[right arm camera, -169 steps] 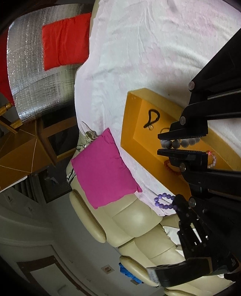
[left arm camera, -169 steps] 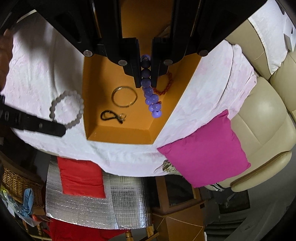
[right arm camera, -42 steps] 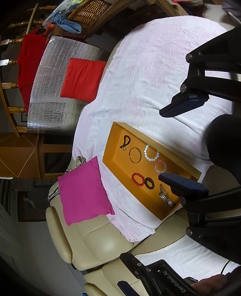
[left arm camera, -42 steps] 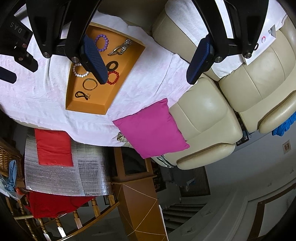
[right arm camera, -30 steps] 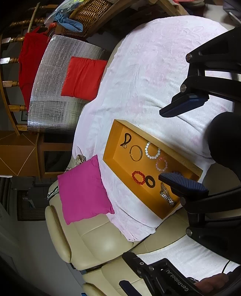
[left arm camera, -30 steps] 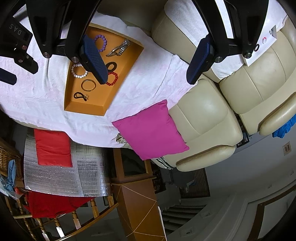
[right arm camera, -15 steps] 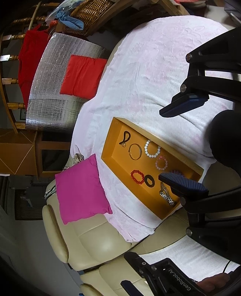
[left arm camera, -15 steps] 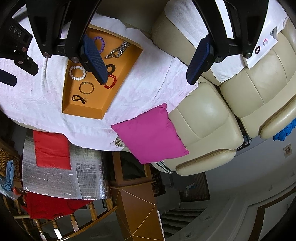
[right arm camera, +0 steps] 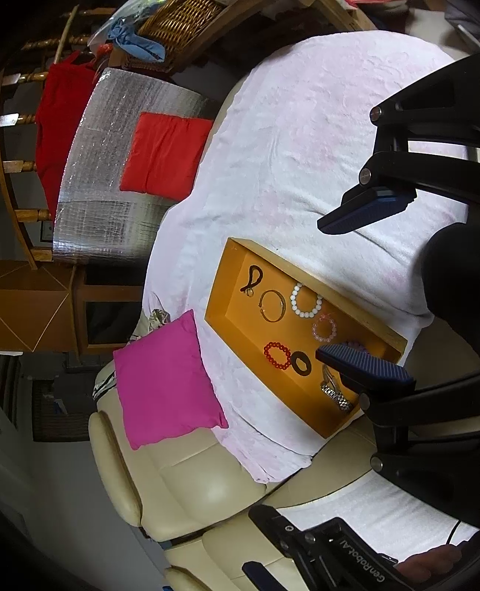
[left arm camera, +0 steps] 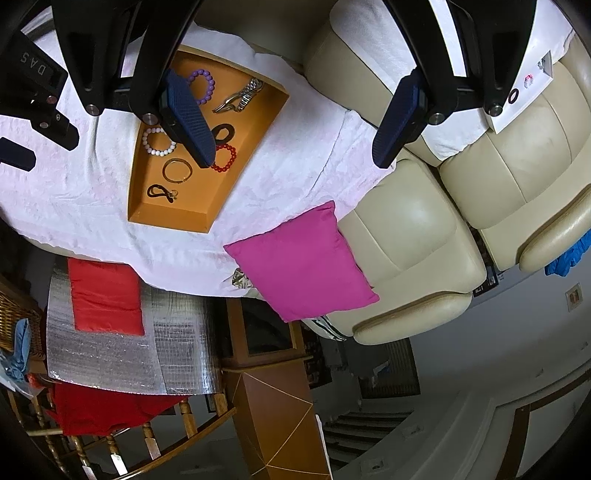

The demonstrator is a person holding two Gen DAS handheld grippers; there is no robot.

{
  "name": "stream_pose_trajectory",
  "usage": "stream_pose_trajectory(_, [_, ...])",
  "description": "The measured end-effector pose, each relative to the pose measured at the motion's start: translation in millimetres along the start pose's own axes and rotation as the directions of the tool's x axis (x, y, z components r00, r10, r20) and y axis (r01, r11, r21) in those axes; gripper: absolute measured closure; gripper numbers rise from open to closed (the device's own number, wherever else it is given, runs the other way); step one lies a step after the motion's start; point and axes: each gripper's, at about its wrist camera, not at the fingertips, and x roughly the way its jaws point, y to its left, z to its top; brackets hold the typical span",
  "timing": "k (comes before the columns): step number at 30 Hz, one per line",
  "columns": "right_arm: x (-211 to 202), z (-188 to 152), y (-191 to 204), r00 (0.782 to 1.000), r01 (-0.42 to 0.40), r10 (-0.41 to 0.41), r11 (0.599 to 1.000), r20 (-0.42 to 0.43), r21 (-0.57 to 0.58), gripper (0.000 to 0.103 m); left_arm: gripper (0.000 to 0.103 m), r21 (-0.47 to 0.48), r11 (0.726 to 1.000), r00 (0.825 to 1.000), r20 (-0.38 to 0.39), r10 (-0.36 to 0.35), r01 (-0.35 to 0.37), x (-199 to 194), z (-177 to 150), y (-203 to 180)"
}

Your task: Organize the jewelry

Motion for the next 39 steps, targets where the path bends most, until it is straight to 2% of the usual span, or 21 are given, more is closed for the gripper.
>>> stream_pose_trajectory(15, [30,6,3,0.999,-0.043,0.043,0.999,-0.032,-0.003,0.037,0.016,0.013,0.999,0.999,-0.039,0.038,-0.037,21,1,-7])
stream_pose_trajectory(27, [55,16,0,0.997,-0.046,0.046,0.999,-0.06,0.003,0.037,0.016,0.018,1.0,0.998,-0.063,0.026,-0.025,44,6,-11])
stream_pose_trajectory(34, [71,21,-1,0.995,-0.063,0.064,0.998,-0.074,0.017,0.037,0.016,0.023,0.999,0.996,-0.068,0.049,-0.047,57,9,-13])
stream_pose_trajectory(37, [77,22,-10,0.994,-0.085,0.088,0.996,-0.071,0.038,0.037,0.016,0.033,0.999,0.998,-0.053,0.035,-0.033,59,11,-23])
stream_pose_trajectory(39, [77,23,-34,0.994,-0.099,0.104,0.991,-0.043,0.089,0.037,0.016,0.045,0.999,0.998,-0.059,-0.016,0.019,61,16,-41])
